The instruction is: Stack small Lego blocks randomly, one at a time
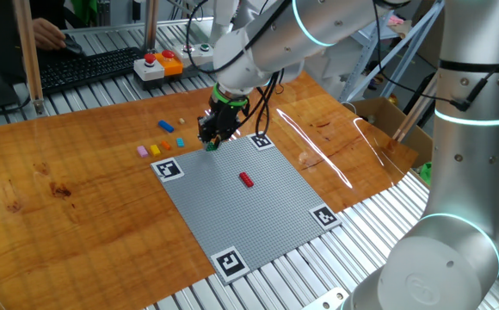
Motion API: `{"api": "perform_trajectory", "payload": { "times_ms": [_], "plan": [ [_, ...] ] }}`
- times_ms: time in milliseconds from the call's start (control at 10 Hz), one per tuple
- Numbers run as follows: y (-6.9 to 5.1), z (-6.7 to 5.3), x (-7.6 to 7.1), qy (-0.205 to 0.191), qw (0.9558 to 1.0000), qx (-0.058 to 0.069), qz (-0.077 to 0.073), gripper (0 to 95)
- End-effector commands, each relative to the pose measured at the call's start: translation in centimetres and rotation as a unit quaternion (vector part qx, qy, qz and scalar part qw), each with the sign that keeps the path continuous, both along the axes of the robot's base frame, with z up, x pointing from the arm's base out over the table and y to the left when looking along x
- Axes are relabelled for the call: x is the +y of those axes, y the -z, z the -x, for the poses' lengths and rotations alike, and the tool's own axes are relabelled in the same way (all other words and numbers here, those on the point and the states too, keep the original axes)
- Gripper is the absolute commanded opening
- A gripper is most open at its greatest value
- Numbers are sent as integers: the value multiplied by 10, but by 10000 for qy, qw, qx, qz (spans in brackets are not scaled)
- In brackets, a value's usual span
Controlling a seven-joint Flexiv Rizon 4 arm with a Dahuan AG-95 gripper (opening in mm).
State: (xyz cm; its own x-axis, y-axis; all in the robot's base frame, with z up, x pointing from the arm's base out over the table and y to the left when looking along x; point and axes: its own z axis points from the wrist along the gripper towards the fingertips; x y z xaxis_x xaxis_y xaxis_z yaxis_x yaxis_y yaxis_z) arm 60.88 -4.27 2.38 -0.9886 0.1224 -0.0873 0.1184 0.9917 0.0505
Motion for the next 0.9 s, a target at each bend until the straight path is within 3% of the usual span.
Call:
{"api": "perform_trajectory", "payload": {
  "times_ms": [100, 900],
  "plan": [
    [0, 0, 0, -41, 10000, 11, -40, 0],
    [0, -2, 1, -32, 10000, 55, -58, 0]
  ]
}}
